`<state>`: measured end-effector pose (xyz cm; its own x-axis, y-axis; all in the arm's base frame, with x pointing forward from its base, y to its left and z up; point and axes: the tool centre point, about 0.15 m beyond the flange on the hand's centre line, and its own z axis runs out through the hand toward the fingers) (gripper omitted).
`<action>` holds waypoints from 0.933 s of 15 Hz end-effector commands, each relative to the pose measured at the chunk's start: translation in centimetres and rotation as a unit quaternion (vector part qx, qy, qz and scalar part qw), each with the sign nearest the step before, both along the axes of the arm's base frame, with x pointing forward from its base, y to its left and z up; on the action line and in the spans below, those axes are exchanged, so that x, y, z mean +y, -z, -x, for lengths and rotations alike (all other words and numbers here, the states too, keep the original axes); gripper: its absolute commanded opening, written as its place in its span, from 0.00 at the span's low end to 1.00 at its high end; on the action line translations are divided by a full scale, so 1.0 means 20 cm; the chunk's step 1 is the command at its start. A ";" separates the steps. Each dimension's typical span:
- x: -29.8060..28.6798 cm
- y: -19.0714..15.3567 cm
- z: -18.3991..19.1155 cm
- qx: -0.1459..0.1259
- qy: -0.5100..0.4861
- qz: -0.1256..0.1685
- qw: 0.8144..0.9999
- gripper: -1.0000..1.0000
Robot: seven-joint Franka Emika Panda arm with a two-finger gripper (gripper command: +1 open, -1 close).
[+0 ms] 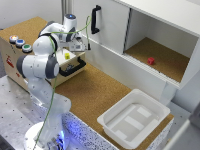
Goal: Move to the box and place the yellow object
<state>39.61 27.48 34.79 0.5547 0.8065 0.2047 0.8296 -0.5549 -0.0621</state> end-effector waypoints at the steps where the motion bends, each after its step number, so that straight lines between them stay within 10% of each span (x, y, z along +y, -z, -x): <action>1: 0.11 0.11 -0.07 0.020 -0.012 0.018 1.000 1.00; 2: 0.11 0.12 -0.07 0.016 -0.012 0.030 0.999 0.00; 14: 0.16 0.18 -0.12 -0.033 -0.040 0.072 0.996 0.00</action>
